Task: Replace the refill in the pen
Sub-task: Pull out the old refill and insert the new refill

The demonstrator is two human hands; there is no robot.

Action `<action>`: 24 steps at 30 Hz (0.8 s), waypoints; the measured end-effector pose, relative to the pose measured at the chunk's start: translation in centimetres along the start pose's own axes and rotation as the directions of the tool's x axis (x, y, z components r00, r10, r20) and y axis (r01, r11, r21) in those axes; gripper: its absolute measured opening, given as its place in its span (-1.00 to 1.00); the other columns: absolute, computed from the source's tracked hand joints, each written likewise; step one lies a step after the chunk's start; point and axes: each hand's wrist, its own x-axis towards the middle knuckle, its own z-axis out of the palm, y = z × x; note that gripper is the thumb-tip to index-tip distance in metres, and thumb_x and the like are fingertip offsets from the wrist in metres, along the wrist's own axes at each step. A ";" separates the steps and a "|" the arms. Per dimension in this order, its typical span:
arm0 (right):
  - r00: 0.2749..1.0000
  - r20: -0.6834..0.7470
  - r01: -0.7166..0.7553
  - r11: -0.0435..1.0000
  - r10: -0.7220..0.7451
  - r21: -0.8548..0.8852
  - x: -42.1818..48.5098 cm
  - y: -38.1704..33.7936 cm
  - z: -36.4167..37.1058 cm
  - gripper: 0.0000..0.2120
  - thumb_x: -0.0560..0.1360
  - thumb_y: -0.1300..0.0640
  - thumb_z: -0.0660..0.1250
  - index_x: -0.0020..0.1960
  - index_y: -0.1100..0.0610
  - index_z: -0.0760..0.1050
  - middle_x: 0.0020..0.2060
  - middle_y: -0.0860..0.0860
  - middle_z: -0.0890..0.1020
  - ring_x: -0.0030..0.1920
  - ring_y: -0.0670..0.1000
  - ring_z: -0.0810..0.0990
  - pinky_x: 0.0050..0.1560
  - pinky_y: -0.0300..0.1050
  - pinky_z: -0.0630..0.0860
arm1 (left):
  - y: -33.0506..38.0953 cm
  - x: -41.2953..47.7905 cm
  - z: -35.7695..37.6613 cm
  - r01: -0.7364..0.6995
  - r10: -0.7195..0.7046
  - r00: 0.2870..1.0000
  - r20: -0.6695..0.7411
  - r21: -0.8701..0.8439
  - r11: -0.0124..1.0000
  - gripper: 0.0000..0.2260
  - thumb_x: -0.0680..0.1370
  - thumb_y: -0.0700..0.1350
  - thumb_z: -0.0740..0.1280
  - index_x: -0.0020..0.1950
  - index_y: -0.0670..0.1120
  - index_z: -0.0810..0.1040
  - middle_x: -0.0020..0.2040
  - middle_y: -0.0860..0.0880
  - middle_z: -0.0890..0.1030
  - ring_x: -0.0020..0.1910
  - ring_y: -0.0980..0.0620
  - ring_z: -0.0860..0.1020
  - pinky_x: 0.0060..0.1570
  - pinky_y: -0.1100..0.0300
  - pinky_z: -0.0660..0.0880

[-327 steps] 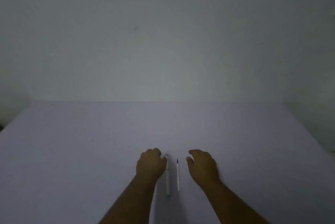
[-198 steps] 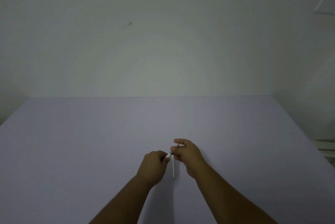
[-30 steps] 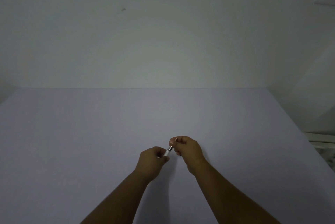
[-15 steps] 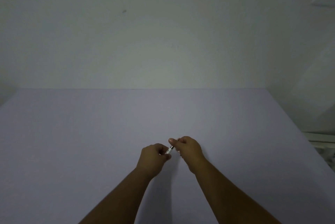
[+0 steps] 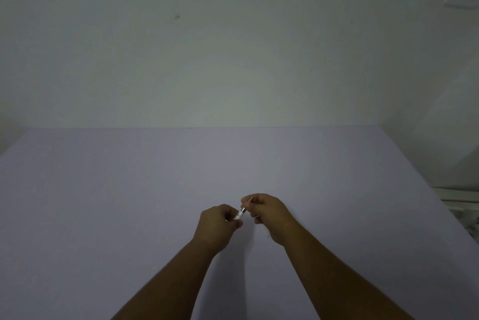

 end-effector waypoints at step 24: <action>0.992 -0.084 -0.103 0.993 0.098 -0.058 -0.7 -0.1 0.2 -0.79 0.43 -0.07 0.38 -0.22 0.08 0.54 -0.22 0.02 0.59 -0.30 -0.04 0.45 -0.27 -0.18 0.38 | 0.8 -0.5 0.3 0.003 -0.003 1.000 0.020 0.008 1.000 -0.91 0.40 -0.12 0.45 -0.13 -0.08 0.62 -0.27 0.06 0.56 -0.38 0.22 0.45 -0.41 0.42 0.27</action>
